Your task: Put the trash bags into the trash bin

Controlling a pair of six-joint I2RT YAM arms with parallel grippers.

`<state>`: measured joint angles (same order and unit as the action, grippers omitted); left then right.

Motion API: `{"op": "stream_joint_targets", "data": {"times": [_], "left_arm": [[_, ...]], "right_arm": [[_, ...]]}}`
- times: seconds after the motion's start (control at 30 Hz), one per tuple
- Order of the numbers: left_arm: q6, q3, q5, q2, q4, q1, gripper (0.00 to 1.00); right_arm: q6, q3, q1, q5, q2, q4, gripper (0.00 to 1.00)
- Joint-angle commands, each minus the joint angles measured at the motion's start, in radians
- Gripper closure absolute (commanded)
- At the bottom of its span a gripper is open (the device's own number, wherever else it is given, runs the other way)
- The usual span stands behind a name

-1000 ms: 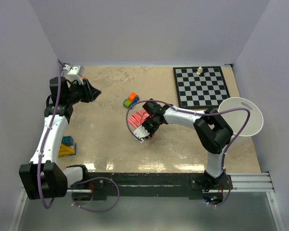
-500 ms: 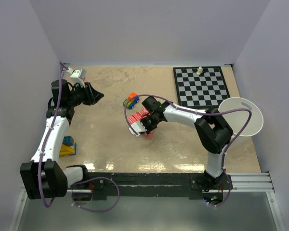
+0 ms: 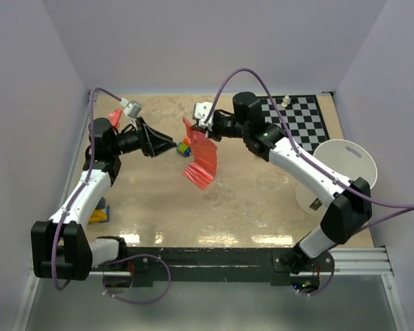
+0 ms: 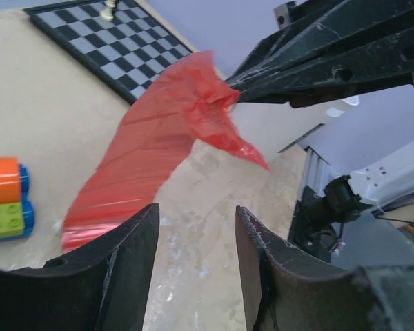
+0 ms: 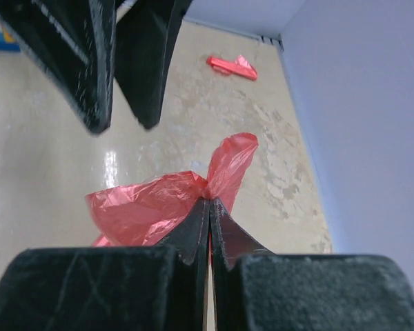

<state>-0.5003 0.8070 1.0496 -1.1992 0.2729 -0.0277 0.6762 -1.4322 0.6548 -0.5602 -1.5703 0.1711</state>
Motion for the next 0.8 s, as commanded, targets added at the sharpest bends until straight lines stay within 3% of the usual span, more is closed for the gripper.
{"op": "stream_joint_targets", "data": {"times": [0.0, 0.6, 0.77], "left_arm": [[-0.182, 0.053, 0.04, -0.055, 0.261, -0.05, 0.43], [-0.231, 0.293, -0.054, -0.238, 0.201, -0.095, 0.39], [-0.208, 0.308, -0.042, -0.26, 0.195, -0.106, 0.54]], "right_arm": [[-0.201, -0.052, 0.009, 0.037, -0.017, -0.116, 1.0], [-0.164, -0.074, 0.028, 0.071, -0.023, -0.124, 1.0], [-0.171, -0.074, 0.032, 0.085, -0.022, -0.136, 1.0]]}}
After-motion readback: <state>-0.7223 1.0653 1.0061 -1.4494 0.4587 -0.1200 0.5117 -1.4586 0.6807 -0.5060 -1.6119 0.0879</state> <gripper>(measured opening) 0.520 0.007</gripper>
